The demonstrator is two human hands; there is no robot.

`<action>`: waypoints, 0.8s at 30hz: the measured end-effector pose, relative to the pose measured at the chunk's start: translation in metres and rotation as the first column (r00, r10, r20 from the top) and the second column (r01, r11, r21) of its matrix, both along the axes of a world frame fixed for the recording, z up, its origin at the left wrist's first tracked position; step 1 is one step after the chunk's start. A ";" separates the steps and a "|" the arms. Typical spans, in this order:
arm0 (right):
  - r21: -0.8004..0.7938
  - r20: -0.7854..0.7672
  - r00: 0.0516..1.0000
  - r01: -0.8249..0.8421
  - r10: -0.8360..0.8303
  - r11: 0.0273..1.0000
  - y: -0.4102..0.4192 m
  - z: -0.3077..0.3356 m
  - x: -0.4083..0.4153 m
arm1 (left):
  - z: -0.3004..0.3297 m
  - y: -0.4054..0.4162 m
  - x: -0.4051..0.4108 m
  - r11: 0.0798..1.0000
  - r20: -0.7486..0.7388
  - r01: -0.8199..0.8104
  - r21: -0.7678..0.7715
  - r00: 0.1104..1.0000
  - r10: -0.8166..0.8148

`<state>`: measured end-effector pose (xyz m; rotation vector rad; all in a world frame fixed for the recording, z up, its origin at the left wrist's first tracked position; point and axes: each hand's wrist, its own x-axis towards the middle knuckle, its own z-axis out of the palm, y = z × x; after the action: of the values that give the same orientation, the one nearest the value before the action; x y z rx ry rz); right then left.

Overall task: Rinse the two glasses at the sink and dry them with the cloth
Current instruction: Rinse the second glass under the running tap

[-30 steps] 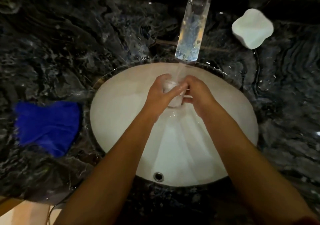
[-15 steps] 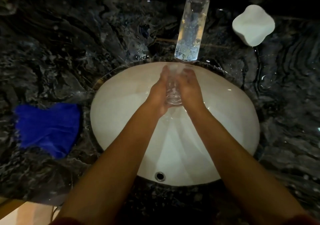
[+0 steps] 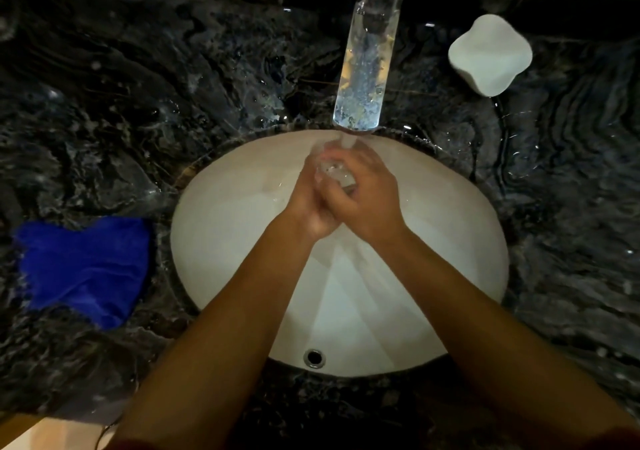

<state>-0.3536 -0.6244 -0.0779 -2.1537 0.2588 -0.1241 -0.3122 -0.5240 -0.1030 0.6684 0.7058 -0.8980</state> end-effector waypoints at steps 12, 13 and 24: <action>0.507 -0.445 0.851 0.497 -0.280 0.704 -0.011 0.023 0.042 | 0.009 0.007 0.007 0.991 0.157 0.128 0.042 0.979 -0.133; 0.443 -0.397 0.855 0.497 -0.334 0.746 -0.008 0.022 0.040 | 0.009 0.005 0.010 0.992 0.155 0.119 0.052 0.980 -0.126; -0.081 -0.110 0.980 0.154 -0.163 0.985 0.016 -0.016 0.002 | 0.012 0.011 0.011 0.879 0.234 0.237 0.413 0.905 -0.354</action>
<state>-0.3511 -0.6082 -0.0940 -2.2134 0.5012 -0.0999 -0.3012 -0.5130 -0.0909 1.2619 0.5041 -0.9218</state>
